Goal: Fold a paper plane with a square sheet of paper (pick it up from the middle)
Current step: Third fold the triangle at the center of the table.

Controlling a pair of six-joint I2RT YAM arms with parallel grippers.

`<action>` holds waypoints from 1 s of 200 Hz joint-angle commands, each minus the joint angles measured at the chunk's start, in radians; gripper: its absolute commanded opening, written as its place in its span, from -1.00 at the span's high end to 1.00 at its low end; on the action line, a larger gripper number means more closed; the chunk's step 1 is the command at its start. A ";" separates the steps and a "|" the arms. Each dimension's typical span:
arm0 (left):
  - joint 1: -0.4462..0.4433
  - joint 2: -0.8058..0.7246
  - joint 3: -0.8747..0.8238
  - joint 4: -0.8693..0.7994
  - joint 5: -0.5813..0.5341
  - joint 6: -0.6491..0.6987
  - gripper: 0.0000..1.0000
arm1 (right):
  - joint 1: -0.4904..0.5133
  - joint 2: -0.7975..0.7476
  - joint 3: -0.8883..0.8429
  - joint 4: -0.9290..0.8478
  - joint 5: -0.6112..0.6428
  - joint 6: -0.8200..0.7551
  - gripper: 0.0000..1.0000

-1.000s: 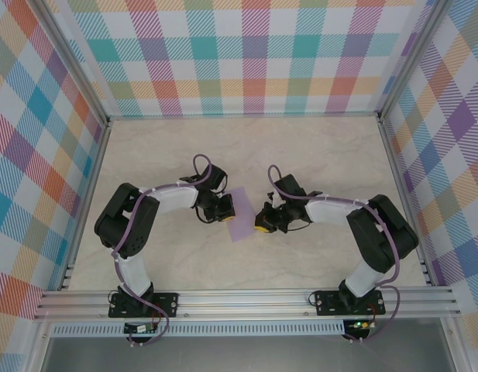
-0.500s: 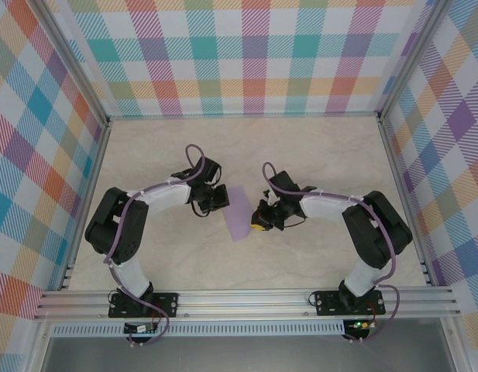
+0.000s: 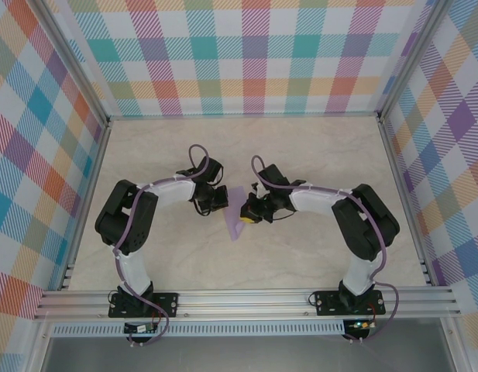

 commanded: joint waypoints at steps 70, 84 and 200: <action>0.003 0.035 -0.012 -0.050 -0.001 0.027 0.99 | 0.036 0.127 0.095 0.067 -0.024 -0.032 0.96; 0.003 0.035 -0.014 -0.048 0.001 0.027 0.99 | 0.036 0.132 0.097 0.062 -0.020 -0.033 0.96; 0.004 0.044 -0.014 -0.045 0.005 0.023 0.98 | 0.037 0.152 0.091 0.078 0.027 -0.016 0.96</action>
